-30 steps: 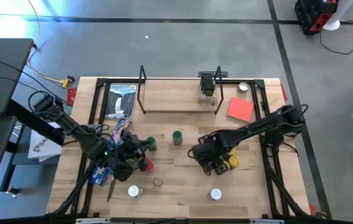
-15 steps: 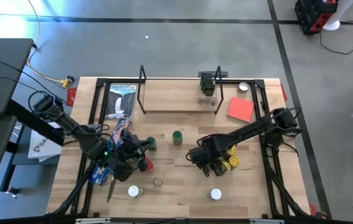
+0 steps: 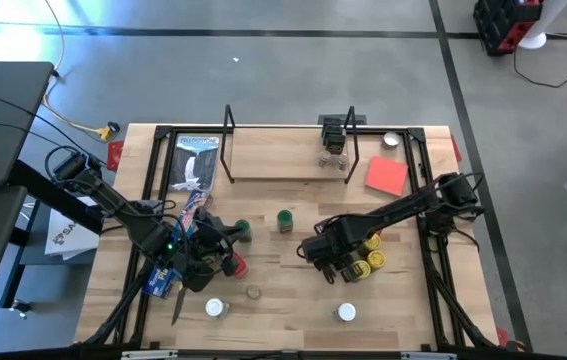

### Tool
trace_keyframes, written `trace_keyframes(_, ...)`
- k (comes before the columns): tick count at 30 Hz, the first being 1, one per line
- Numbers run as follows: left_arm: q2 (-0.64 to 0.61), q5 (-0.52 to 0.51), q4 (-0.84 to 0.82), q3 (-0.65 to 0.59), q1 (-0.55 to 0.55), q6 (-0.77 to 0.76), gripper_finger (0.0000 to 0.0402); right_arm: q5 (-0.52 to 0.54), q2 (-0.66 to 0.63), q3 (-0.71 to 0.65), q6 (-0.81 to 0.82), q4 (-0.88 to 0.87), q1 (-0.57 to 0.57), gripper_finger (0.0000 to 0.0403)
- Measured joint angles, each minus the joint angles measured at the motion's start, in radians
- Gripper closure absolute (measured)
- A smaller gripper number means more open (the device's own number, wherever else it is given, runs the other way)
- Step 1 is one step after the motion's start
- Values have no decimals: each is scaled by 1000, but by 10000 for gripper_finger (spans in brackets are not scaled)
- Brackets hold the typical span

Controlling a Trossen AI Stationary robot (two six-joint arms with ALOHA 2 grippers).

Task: Shelf spices
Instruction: Put the transparent seasoning bottle on the shelf aligned with the transparent seasoning can

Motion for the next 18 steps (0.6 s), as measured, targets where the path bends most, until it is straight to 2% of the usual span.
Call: trace_keyframes(18, 0, 0, 0, 0, 0, 0, 365, 25, 2, 38, -25, 27, 0, 266)
